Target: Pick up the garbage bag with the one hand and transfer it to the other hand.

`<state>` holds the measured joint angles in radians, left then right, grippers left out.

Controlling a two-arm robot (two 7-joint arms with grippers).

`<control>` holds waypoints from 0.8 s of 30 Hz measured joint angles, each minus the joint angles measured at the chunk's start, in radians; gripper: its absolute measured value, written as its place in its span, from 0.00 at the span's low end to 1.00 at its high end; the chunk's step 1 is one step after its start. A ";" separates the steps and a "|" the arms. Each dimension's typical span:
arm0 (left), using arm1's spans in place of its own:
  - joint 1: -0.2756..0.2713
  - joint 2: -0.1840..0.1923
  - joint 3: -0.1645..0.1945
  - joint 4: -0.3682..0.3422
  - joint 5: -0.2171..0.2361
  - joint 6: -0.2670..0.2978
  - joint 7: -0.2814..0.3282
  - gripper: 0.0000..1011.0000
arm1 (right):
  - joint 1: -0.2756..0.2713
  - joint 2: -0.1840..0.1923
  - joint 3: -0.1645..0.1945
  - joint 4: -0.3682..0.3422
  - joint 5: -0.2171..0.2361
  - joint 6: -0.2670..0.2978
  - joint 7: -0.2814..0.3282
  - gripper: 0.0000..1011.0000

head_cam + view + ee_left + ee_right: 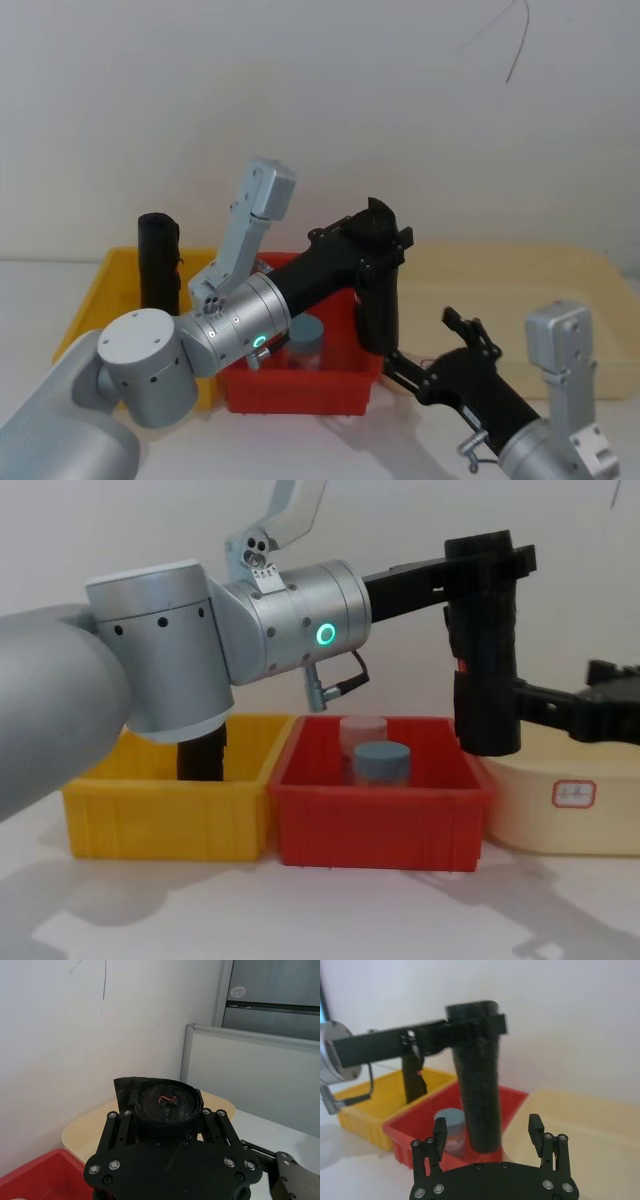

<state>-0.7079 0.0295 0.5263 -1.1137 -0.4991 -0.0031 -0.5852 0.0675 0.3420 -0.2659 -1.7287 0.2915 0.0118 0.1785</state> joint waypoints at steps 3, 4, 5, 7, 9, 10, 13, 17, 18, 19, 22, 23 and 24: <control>0.000 -0.001 0.001 0.001 0.000 0.000 -0.001 0.55 | 0.031 -0.004 -0.011 0.023 0.003 -0.007 0.031 0.99; -0.001 -0.001 0.001 0.002 -0.001 0.000 -0.002 0.55 | 0.048 -0.007 -0.016 0.039 0.004 -0.011 0.045 0.99; -0.001 -0.001 0.001 0.003 -0.001 0.000 -0.002 0.55 | 0.056 -0.008 -0.018 0.045 0.005 -0.012 0.051 0.99; -0.001 -0.001 0.001 0.003 -0.001 -0.001 -0.002 0.55 | 0.071 -0.011 -0.022 0.058 0.006 -0.014 0.063 0.99; -0.001 -0.001 0.001 0.004 -0.001 -0.001 -0.003 0.55 | 0.091 -0.014 -0.027 0.084 0.008 -0.018 0.081 0.99; -0.001 -0.001 0.002 0.004 -0.001 -0.001 -0.003 0.55 | 0.095 -0.015 -0.027 0.088 0.009 -0.019 0.086 0.99; -0.001 -0.001 0.002 0.005 -0.002 -0.001 -0.003 0.55 | 0.123 -0.018 -0.030 0.123 0.013 -0.023 0.107 0.99; -0.002 -0.002 0.002 0.005 -0.002 -0.002 -0.004 0.55 | 0.151 -0.021 -0.031 0.162 0.019 -0.028 0.130 0.99; -0.002 -0.002 0.003 0.005 -0.002 -0.002 -0.004 0.55 | 0.156 -0.021 -0.031 0.169 0.021 -0.029 0.135 0.99; -0.002 -0.002 0.003 0.005 -0.002 -0.002 -0.004 0.55 | 0.165 -0.022 -0.031 0.182 0.023 -0.032 0.141 0.99; -0.002 -0.002 0.003 0.006 -0.002 -0.002 -0.004 0.55 | 0.183 -0.023 -0.031 0.208 0.027 -0.036 0.155 0.99; -0.002 -0.002 0.003 0.006 -0.002 -0.002 -0.004 0.55 | 0.190 -0.023 -0.032 0.216 0.029 -0.037 0.160 0.99; -0.002 -0.002 0.003 0.006 -0.002 -0.002 -0.004 0.55 | 0.193 -0.023 -0.032 0.222 0.031 -0.037 0.163 0.99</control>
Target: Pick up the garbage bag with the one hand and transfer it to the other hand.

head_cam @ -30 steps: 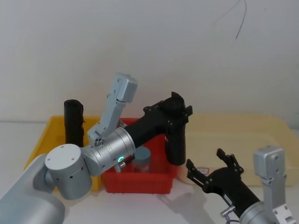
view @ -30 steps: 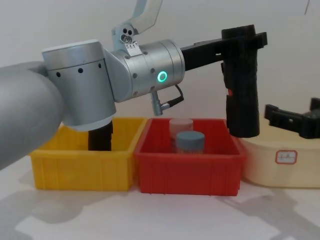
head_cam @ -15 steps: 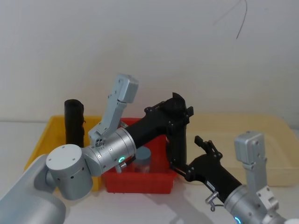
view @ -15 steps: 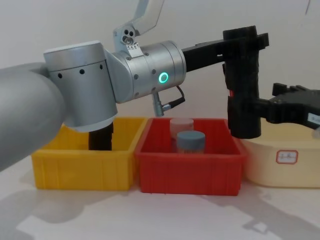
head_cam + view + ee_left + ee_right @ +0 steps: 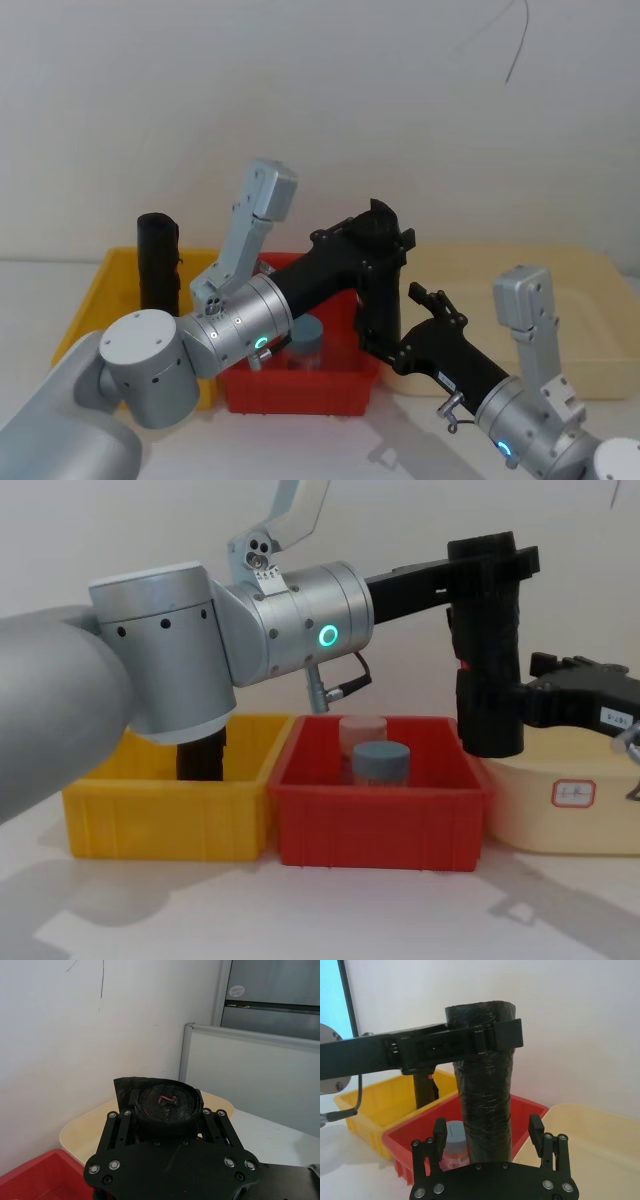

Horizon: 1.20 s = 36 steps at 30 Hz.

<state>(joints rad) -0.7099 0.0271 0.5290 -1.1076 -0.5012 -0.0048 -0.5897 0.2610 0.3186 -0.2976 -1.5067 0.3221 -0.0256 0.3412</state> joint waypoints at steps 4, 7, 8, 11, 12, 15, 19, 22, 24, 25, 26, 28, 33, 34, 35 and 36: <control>0.000 0.000 0.000 0.000 0.000 0.000 0.000 0.55 | 0.018 -0.002 -0.001 0.020 0.004 0.000 0.008 0.99; 0.000 0.000 0.000 0.001 0.000 0.000 0.000 0.55 | 0.028 -0.005 -0.002 0.029 0.008 0.001 0.013 0.99; 0.000 0.000 0.000 0.001 0.000 0.000 0.000 0.55 | 0.035 -0.006 -0.004 0.033 0.010 0.004 0.016 0.99; 0.000 0.000 0.000 0.001 0.000 0.000 0.000 0.55 | 0.048 -0.009 -0.007 0.041 0.017 0.012 0.024 0.99; 0.000 0.000 0.000 0.001 0.000 0.000 0.000 0.55 | 0.053 -0.010 -0.009 0.043 0.019 0.015 0.026 0.99; 0.000 0.000 0.000 0.001 0.000 0.000 0.000 0.55 | 0.068 -0.013 -0.013 0.048 0.027 0.030 0.035 0.99; 0.000 0.000 0.000 0.001 0.000 0.000 0.000 0.55 | 0.092 -0.018 -0.022 0.054 0.041 0.058 0.047 0.99; 0.000 0.000 0.000 0.001 0.000 0.000 0.000 0.55 | 0.108 -0.021 -0.028 0.058 0.048 0.078 0.052 0.92; 0.000 0.000 0.000 0.001 0.000 0.000 0.000 0.55 | 0.116 -0.023 -0.031 0.059 0.052 0.089 0.054 0.88; 0.000 0.000 0.000 0.001 0.000 0.000 0.000 0.55 | 0.119 -0.024 -0.032 0.060 0.054 0.096 0.054 0.87; 0.000 0.000 0.000 0.001 0.000 0.000 0.000 0.55 | 0.123 -0.025 -0.034 0.060 0.055 0.100 0.054 0.84; 0.000 0.000 0.000 0.001 0.000 0.000 0.000 0.55 | 0.133 -0.028 -0.037 0.061 0.061 0.121 0.054 0.78; 0.000 0.000 0.000 0.001 0.000 0.000 0.000 0.55 | 0.153 -0.035 -0.042 0.062 0.074 0.171 0.044 0.62; 0.000 0.000 0.000 0.001 0.000 0.000 0.000 0.55 | 0.155 -0.037 -0.042 0.062 0.075 0.175 0.042 0.60; 0.000 0.000 0.000 0.001 0.000 0.000 0.000 0.55 | 0.156 -0.038 -0.043 0.062 0.077 0.179 0.040 0.58; 0.000 0.000 0.000 0.001 0.000 0.000 0.000 0.55 | 0.156 -0.041 -0.044 0.062 0.081 0.186 0.034 0.54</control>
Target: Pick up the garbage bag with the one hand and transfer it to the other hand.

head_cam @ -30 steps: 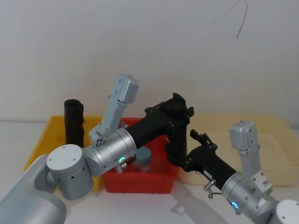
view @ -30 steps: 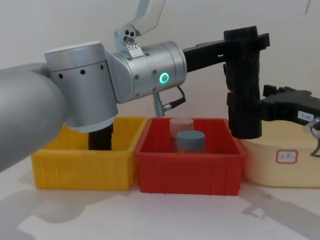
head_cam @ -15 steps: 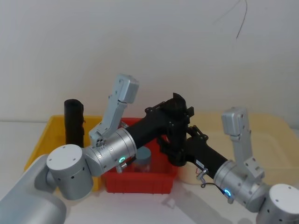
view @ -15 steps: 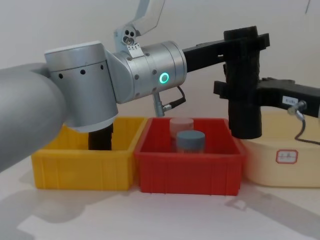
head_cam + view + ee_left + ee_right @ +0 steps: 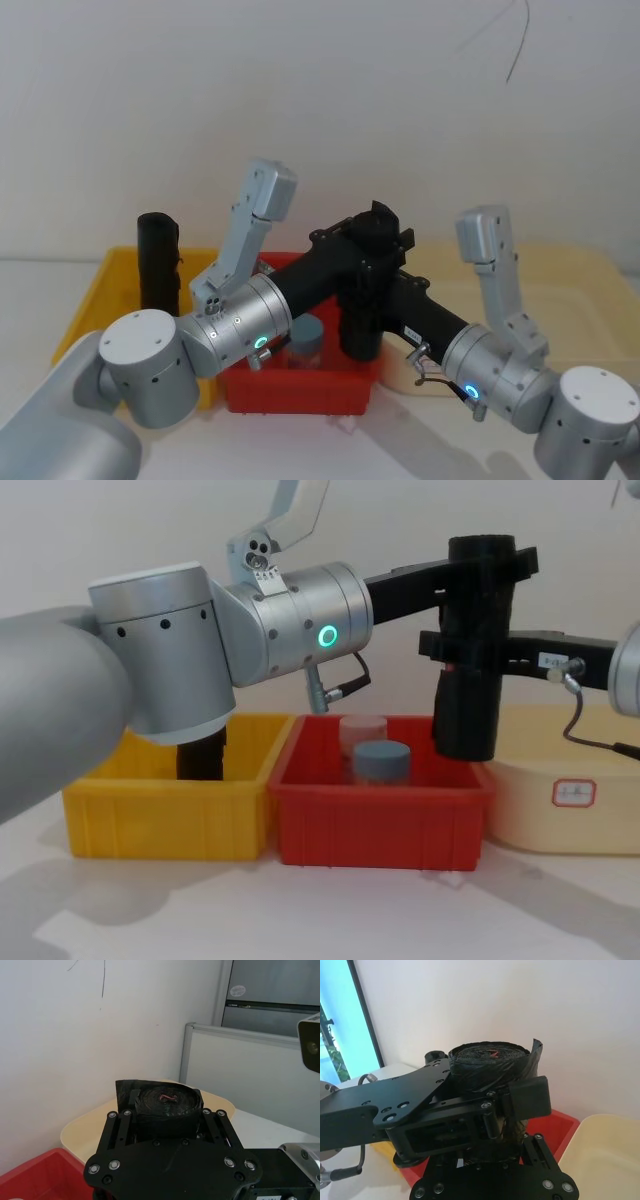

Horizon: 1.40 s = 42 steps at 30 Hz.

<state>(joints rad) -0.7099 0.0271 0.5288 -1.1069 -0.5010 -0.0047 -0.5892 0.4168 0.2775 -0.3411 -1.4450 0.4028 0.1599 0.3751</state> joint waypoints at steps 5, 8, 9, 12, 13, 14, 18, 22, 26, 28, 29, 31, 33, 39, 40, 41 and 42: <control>0.000 0.000 0.000 0.000 0.000 0.001 0.000 0.55 | -0.012 -0.011 -0.001 0.005 0.007 -0.002 -0.019 0.47; 0.000 0.000 0.001 0.000 0.001 0.001 0.000 0.55 | -0.025 -0.018 -0.002 0.010 0.008 -0.008 -0.033 0.47; 0.000 0.000 0.001 0.000 0.000 0.001 0.000 0.55 | -0.031 -0.021 -0.002 0.011 0.008 -0.010 -0.040 0.47; 0.000 -0.001 0.000 -0.001 0.000 0.000 -0.001 0.61 | -0.043 -0.026 -0.003 0.013 0.006 -0.010 -0.056 0.47; 0.000 -0.001 0.000 -0.001 0.000 0.000 -0.001 0.65 | -0.045 -0.027 -0.003 0.013 0.006 -0.010 -0.059 0.47; 0.000 -0.001 0.000 -0.001 0.000 0.000 -0.001 0.66 | -0.047 -0.028 -0.003 0.013 0.005 -0.010 -0.063 0.47; 0.000 -0.001 0.000 -0.001 0.000 0.000 -0.001 0.79 | -0.056 -0.035 -0.002 0.012 -0.002 -0.010 -0.083 0.47; 0.000 0.000 0.000 -0.001 0.000 0.000 -0.001 0.90 | -0.059 -0.039 0.000 0.009 -0.006 -0.009 -0.093 0.47; 0.000 0.000 0.000 -0.001 0.000 0.000 -0.001 0.99 | -0.062 -0.044 0.004 0.005 -0.012 -0.006 -0.107 0.47; 0.000 0.000 0.000 0.000 0.000 0.000 -0.001 0.99 | -0.062 -0.046 0.006 0.003 -0.014 -0.004 -0.111 0.47; 0.000 0.000 0.000 -0.001 0.000 0.000 -0.001 0.99 | -0.063 -0.047 0.007 0.002 -0.016 -0.003 -0.114 0.47; 0.000 0.000 0.000 0.000 0.000 0.000 -0.001 0.99 | -0.063 -0.050 0.010 0.000 -0.019 -0.001 -0.120 0.47; 0.000 0.000 0.000 0.000 0.000 0.000 -0.001 0.99 | -0.064 -0.051 0.012 -0.002 -0.020 0.000 -0.123 0.47; 0.000 0.000 0.000 0.000 0.000 0.000 -0.001 0.99 | -0.066 -0.060 0.028 -0.008 -0.021 0.002 -0.141 0.47; 0.000 0.000 0.000 0.000 0.000 0.000 -0.001 0.99 | -0.068 -0.063 0.035 -0.011 -0.020 0.003 -0.146 0.47; 0.000 0.000 0.000 0.000 0.000 0.000 -0.001 0.99 | -0.068 -0.064 0.039 -0.012 -0.019 0.003 -0.150 0.47; 0.000 0.000 0.000 0.000 0.000 0.000 -0.001 0.99 | -0.069 -0.066 0.048 -0.014 -0.017 0.004 -0.156 0.47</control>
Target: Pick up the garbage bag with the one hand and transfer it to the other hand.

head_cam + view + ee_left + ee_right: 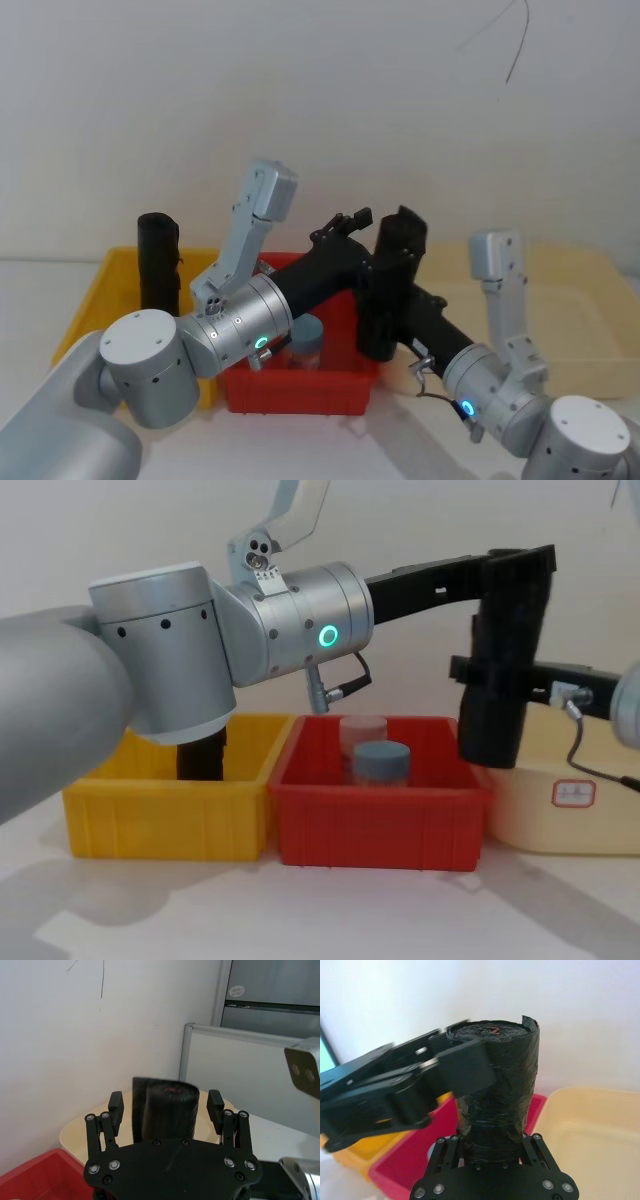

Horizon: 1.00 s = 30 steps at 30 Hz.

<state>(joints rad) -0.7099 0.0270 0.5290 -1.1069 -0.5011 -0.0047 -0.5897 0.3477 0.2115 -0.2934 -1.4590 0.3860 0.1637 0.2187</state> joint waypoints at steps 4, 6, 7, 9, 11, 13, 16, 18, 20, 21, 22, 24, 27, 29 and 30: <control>0.000 0.000 0.000 0.000 0.000 0.000 0.000 0.99 | -0.002 -0.004 0.026 -0.005 0.007 0.001 -0.016 0.47; 0.000 0.000 0.000 0.000 0.000 0.000 0.000 0.99 | -0.002 -0.005 0.039 -0.006 0.011 0.001 -0.024 0.47; 0.000 0.000 0.000 0.000 0.000 0.000 0.000 0.99 | -0.002 -0.005 0.051 -0.006 0.014 0.002 -0.032 0.47; 0.000 0.000 0.000 0.000 0.000 0.000 0.000 0.99 | 0.000 -0.006 0.070 -0.006 0.018 0.002 -0.043 0.47; 0.000 0.000 0.000 0.000 0.000 0.000 0.000 0.99 | 0.003 -0.005 0.083 -0.004 0.020 0.002 -0.051 0.47; 0.000 0.000 0.000 0.000 0.000 0.000 0.000 0.99 | 0.007 -0.004 0.097 0.001 0.022 0.002 -0.058 0.47; 0.000 0.000 0.000 0.000 0.000 0.000 0.000 0.99 | 0.019 0.002 0.130 0.017 0.024 0.002 -0.077 0.47; 0.000 0.000 0.000 0.000 0.000 0.000 0.000 0.99 | 0.025 0.005 0.140 0.025 0.025 0.004 -0.084 0.47; 0.000 0.000 0.000 0.000 0.000 0.000 0.000 0.99 | 0.034 0.010 0.157 0.040 0.026 0.009 -0.093 0.47; 0.000 0.000 0.000 0.000 0.000 0.000 0.000 0.99 | 0.038 0.013 0.163 0.047 0.026 0.011 -0.096 0.47; 0.000 0.000 0.000 0.000 0.000 0.000 0.000 0.99 | 0.044 0.016 0.172 0.057 0.026 0.015 -0.101 0.49; 0.000 0.000 0.000 0.000 0.000 0.000 0.000 0.99 | 0.050 0.019 0.179 0.068 0.026 0.019 -0.106 0.52; 0.000 0.000 0.000 0.000 0.000 0.000 0.000 0.99 | 0.061 0.025 0.196 0.095 0.025 0.025 -0.115 0.61; 0.000 0.000 0.000 0.000 0.000 0.000 0.000 0.99 | 0.067 0.028 0.203 0.110 0.022 0.027 -0.122 0.65; 0.000 0.000 0.000 0.000 0.000 0.000 0.000 0.99 | 0.068 0.029 0.206 0.114 0.021 0.028 -0.123 0.68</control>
<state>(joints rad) -0.7100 0.0270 0.5290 -1.1070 -0.5010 -0.0047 -0.5896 0.4156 0.2401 -0.0879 -1.3453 0.4074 0.1914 0.0955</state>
